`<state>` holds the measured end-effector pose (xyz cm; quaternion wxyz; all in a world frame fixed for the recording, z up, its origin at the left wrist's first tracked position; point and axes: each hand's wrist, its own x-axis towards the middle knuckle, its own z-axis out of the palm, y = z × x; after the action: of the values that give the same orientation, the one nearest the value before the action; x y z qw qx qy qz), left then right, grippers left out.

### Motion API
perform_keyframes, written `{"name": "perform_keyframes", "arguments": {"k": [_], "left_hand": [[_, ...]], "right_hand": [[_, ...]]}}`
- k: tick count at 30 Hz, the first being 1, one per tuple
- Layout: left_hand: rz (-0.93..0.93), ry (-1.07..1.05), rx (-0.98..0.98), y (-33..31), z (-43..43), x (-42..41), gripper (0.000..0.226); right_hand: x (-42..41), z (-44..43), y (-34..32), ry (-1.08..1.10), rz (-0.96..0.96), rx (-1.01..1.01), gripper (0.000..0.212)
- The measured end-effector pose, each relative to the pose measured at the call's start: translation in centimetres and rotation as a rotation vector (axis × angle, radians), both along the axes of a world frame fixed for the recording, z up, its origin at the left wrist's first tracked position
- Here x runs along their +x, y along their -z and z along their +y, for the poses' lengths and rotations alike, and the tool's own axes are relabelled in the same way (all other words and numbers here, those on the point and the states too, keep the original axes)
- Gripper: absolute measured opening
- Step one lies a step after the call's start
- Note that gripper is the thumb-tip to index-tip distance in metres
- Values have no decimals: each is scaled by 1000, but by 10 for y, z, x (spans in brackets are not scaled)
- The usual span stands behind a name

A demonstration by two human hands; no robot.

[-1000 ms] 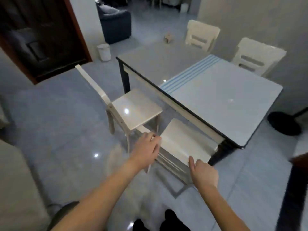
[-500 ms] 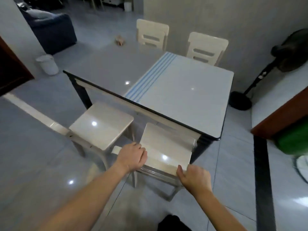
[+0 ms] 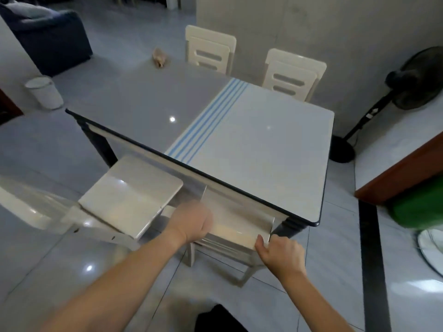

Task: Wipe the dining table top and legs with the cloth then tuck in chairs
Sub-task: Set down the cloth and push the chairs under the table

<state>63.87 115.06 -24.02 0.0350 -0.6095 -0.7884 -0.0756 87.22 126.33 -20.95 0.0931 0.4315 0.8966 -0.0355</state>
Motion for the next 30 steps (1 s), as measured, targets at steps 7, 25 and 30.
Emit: {"name": "perform_keyframes", "arguments": {"k": [7, 25, 30], "left_hand": [[32, 61, -27, -1, 42, -47, 35], [-84, 160, 13, 0, 62, -68, 33], [-82, 188, -33, -2, 42, -63, 38]], "right_hand": [[-36, 29, 4, 18, -13, -4, 57], [-54, 36, 19, 167, 55, 16, 56], [-47, 9, 22, 218, 78, 3, 52]]}}
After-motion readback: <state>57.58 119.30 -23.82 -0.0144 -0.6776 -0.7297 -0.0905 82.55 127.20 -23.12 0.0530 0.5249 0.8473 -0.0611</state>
